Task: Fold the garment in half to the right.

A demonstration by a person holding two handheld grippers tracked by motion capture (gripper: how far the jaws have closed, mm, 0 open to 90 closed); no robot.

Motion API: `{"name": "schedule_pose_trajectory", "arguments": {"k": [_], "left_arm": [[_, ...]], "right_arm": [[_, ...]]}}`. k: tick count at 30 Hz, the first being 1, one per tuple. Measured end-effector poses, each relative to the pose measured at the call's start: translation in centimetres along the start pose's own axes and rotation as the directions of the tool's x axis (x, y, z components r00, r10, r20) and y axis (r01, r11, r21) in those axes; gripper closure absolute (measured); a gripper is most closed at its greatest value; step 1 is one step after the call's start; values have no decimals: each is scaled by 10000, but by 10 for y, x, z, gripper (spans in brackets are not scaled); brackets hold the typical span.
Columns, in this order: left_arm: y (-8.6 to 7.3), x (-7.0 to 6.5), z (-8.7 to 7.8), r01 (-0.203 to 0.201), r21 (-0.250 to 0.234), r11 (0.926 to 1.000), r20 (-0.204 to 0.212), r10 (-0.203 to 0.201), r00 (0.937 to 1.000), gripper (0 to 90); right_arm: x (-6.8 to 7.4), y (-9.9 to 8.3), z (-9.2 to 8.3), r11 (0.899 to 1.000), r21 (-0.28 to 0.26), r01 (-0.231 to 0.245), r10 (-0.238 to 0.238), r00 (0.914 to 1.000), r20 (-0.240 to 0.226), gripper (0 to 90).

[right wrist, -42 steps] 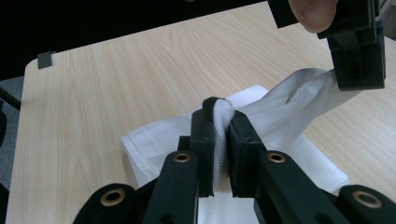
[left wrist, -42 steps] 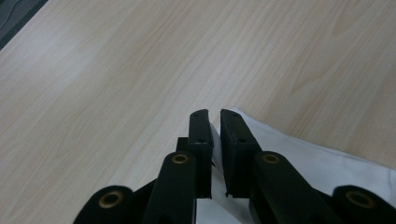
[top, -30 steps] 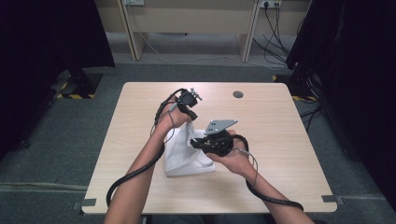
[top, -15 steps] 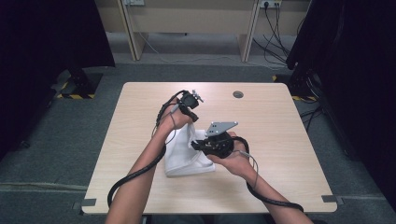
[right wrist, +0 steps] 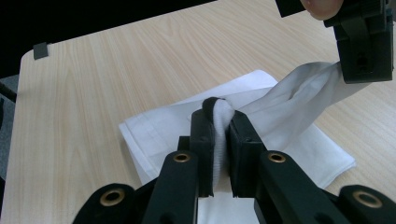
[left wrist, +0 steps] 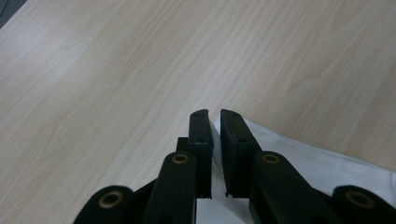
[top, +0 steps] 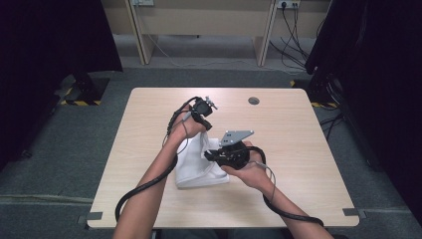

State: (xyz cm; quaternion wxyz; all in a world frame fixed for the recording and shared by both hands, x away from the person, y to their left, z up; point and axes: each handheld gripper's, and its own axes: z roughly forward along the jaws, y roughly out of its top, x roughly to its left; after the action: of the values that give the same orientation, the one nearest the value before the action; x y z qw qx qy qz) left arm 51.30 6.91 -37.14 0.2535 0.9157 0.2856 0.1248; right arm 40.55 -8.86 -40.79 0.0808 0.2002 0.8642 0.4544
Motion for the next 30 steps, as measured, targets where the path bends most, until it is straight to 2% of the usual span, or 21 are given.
{"name": "schedule_pose_trajectory", "arguments": {"k": [30], "left_arm": [[0, -2, 5, -22, 47, 10000, 36, 22, 10000, 822]], "right_arm": [[-1, -4, -2, 9999, 116, -5, 5, 10000, 25, 823]]}}
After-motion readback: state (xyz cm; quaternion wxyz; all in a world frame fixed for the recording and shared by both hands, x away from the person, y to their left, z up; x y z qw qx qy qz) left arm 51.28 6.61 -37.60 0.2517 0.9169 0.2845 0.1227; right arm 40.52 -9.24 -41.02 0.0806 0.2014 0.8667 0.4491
